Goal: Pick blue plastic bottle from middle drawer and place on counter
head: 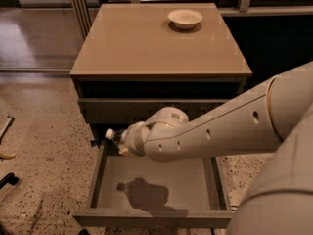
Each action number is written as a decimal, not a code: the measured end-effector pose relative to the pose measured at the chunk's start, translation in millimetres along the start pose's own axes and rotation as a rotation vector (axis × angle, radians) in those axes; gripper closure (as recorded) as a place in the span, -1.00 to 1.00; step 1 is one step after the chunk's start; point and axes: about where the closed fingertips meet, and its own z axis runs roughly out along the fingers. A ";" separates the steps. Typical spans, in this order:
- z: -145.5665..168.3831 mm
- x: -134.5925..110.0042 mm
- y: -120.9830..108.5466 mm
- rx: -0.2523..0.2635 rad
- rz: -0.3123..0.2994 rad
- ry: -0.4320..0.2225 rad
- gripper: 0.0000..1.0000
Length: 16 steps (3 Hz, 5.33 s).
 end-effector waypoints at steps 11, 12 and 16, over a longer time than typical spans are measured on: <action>-192.4 -156.7 -255.3 0.138 -0.323 -0.024 1.00; -188.7 -124.7 -267.1 0.115 -0.338 0.014 1.00; -105.0 -142.9 -325.1 0.015 -0.725 -0.242 0.68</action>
Offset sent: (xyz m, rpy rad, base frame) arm 0.0223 -0.1199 0.1789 -0.6283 0.0079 0.3602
